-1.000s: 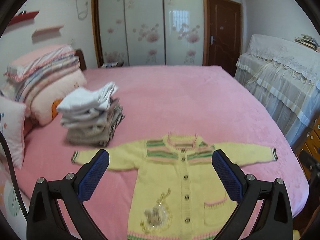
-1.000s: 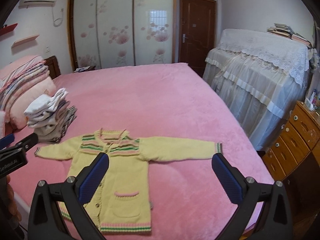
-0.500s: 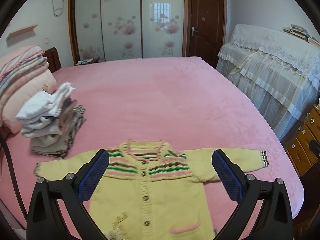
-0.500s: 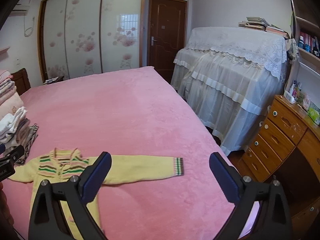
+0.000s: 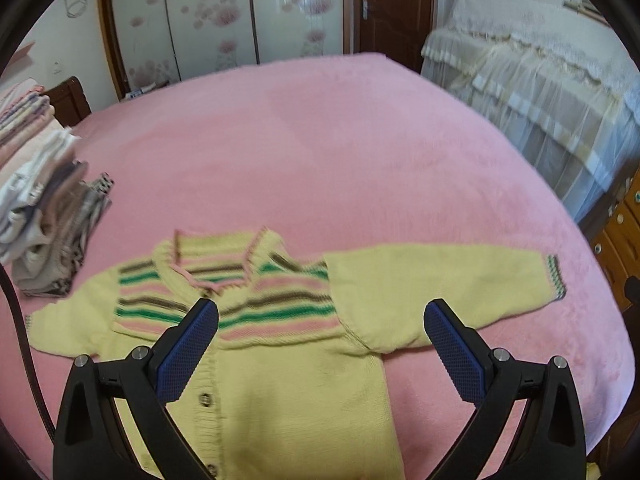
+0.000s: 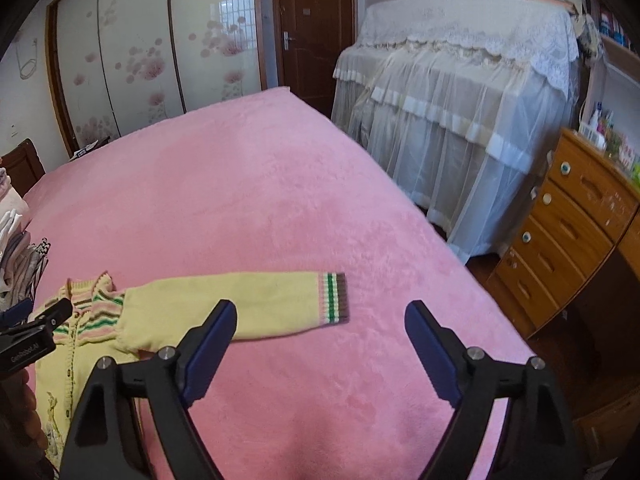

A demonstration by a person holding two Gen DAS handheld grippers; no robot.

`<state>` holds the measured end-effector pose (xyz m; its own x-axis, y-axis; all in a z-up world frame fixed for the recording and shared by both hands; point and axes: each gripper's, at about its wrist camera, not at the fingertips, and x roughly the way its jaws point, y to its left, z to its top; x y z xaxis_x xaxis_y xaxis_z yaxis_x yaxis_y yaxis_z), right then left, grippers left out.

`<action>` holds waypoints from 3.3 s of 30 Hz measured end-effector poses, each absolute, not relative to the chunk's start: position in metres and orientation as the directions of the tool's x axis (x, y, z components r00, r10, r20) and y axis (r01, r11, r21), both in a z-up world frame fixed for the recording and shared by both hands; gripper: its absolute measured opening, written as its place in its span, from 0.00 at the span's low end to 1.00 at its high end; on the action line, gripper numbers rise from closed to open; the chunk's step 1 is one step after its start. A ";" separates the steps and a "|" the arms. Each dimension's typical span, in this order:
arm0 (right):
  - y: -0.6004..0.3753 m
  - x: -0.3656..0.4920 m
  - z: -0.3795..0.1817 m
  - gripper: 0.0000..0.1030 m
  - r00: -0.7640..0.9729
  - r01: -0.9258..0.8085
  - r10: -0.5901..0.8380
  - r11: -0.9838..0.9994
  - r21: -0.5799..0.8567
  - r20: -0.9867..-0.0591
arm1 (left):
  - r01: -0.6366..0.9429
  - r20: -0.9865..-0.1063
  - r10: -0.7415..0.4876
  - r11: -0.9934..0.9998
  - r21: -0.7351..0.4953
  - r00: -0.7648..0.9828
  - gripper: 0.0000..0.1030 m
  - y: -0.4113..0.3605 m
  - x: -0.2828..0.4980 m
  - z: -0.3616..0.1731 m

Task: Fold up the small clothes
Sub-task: 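Reach the right tool to the striped sleeve cuff and grasp it, then carry the sleeve across the cardigan front with the right tool and release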

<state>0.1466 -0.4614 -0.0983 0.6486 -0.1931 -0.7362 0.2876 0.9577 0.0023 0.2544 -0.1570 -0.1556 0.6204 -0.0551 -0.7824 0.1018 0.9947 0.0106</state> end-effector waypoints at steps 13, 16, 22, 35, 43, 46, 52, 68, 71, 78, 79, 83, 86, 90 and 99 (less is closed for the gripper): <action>-0.506 0.175 -0.174 0.73 0.570 0.322 -0.060 0.934 0.156 -0.819 | 0.127 -0.851 -0.074 0.992 -0.009 0.521 0.99 -0.189 0.273 -0.221; -0.514 0.183 -0.187 0.73 0.564 0.323 -0.008 0.922 0.212 -0.826 | 0.140 -0.860 -0.069 0.990 0.004 0.506 0.99 -0.197 0.274 -0.231; -0.521 0.201 -0.210 0.68 0.538 0.344 0.035 0.903 0.258 -0.842 | 0.149 -0.870 -0.054 0.988 0.023 0.490 0.99 -0.211 0.280 -0.247; -0.525 0.223 -0.214 0.18 0.563 0.329 0.071 0.895 0.302 -0.823 | 0.132 -0.880 -0.037 0.991 0.030 0.474 0.99 -0.218 0.287 -0.253; -0.513 0.203 -0.164 0.13 0.664 0.266 0.083 0.903 0.338 -0.743 | 0.126 -0.868 -0.076 0.992 -0.016 0.490 0.99 -0.203 0.280 -0.225; -0.498 0.197 -0.138 0.13 0.697 0.213 0.096 0.919 0.333 -0.711 | 0.125 -0.855 -0.078 0.992 -0.016 0.513 0.99 -0.195 0.272 -0.207; -0.454 0.189 -0.087 0.13 0.745 0.073 0.159 0.946 0.315 -0.648 | 0.096 -0.830 -0.052 0.995 0.002 0.555 0.99 -0.166 0.258 -0.169; -0.345 0.167 -0.031 0.12 0.757 -0.148 0.240 0.969 0.198 -0.608 | 0.022 -0.810 -0.060 0.998 -0.059 0.583 0.99 -0.096 0.218 -0.121; -0.338 0.167 -0.031 0.12 0.742 -0.161 0.263 0.963 0.217 -0.616 | 0.022 -0.806 -0.074 0.997 -0.076 0.588 0.99 -0.089 0.213 -0.118; -0.302 0.172 -0.048 0.12 0.670 -0.254 0.380 0.925 0.284 -0.638 | -0.029 -0.794 -0.024 0.998 -0.052 0.608 0.99 -0.049 0.200 -0.108; -0.294 0.173 -0.052 0.11 0.657 -0.268 0.397 0.918 0.293 -0.641 | -0.044 -0.797 -0.011 0.998 -0.046 0.604 0.99 -0.040 0.198 -0.110; -0.250 0.181 -0.074 0.08 0.585 -0.334 0.464 0.885 0.324 -0.665 | -0.105 -0.817 0.035 0.994 -0.031 0.575 0.99 0.000 0.192 -0.127; -0.214 0.189 -0.093 0.05 0.531 -0.380 0.490 0.867 0.323 -0.691 | -0.164 -0.840 0.055 0.986 -0.041 0.540 0.99 0.037 0.189 -0.145; -0.169 0.200 -0.118 0.05 0.465 -0.429 0.503 0.848 0.312 -0.729 | -0.246 -0.860 0.077 0.968 -0.057 0.504 0.99 0.082 0.184 -0.164; -0.152 0.206 -0.134 0.05 0.448 -0.419 0.440 0.872 0.253 -0.778 | -0.241 -0.876 0.049 0.967 -0.079 0.481 0.99 0.103 0.184 -0.180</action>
<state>0.2064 -0.1524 -0.1341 0.4477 0.4404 -0.7782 -0.4186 0.8723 0.2528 0.1844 0.1029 -0.1802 0.4806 0.0486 -0.8756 -0.2414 0.9672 -0.0788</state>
